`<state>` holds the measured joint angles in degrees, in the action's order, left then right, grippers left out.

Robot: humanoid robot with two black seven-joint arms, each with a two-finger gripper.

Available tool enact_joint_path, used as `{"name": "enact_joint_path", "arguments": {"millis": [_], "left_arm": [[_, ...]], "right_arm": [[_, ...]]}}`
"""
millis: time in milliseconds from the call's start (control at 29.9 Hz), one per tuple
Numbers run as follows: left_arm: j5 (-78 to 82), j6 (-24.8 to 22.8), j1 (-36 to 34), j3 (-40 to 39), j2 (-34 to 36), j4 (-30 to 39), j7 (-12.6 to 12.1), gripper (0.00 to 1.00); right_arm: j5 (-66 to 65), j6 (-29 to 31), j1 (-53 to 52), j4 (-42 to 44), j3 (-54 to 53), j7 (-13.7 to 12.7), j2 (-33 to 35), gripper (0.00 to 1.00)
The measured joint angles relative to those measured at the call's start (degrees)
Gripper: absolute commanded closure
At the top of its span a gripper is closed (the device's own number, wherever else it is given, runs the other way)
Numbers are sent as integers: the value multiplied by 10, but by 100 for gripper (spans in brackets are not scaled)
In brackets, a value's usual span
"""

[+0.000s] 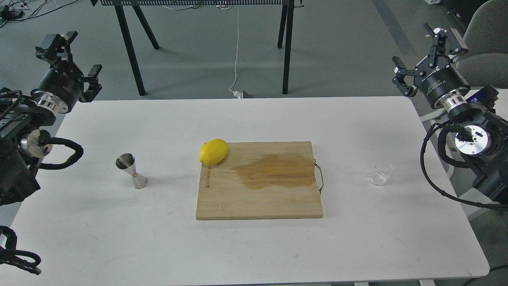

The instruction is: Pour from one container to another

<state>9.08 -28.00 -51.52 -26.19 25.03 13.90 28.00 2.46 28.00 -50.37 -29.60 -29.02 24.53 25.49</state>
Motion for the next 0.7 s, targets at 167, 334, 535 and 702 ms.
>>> {"name": "enact_joint_path", "arguments": {"millis": [167, 334, 535, 702], "left_arm": [[1, 0, 0, 2, -1, 0, 0, 0], [-5, 0, -5, -5, 0, -2, 0, 0], [-31, 0, -5, -12, 4, -1, 0, 0], [33, 0, -11, 3, 48, 4, 0, 0]], "right_arm": [[0, 0, 0, 0, 0, 0, 1, 1], [0, 0, 1, 1, -1, 0, 1, 1], [0, 0, 1, 0, -3, 1, 0, 1], [0, 0, 2, 0, -6, 3, 0, 1]]}}
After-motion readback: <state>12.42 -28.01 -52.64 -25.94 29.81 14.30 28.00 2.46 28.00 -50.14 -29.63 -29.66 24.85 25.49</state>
